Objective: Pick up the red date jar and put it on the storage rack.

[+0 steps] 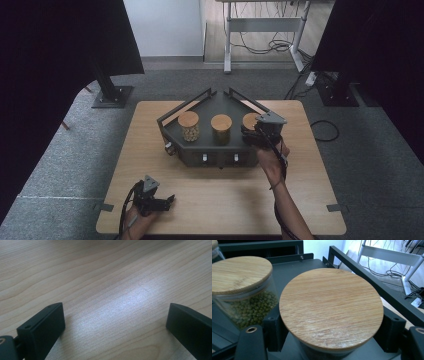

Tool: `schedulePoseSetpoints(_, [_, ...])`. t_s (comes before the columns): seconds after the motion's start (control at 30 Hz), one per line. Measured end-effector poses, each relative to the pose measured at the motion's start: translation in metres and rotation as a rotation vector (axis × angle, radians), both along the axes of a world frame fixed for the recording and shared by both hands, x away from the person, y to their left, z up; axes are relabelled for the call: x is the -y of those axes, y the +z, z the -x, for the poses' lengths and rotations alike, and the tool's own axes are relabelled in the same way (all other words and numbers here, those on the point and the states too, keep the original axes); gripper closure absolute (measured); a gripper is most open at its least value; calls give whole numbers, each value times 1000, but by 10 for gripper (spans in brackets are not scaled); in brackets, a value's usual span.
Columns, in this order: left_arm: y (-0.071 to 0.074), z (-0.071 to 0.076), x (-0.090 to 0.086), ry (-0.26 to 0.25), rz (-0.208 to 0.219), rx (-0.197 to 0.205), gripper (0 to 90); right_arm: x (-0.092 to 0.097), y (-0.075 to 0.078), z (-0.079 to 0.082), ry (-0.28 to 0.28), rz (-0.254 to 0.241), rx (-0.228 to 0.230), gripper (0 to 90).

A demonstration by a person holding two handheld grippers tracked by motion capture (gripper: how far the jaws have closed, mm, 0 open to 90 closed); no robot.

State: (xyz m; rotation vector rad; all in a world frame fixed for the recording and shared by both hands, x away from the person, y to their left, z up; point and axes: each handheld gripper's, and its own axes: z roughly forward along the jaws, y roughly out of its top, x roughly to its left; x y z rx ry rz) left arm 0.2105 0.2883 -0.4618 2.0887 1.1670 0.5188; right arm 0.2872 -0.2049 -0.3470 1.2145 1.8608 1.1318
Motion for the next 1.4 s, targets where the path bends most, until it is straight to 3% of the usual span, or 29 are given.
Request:
schedulePoseSetpoints(0.93, [0,0,0,-2,-1,0,19,5,-2,-10,1,-22,-47,241])
schedulePoseSetpoints(1.4, [0,0,0,-3,-1,-1,18,12,0,-11,15,-34,-52,48])
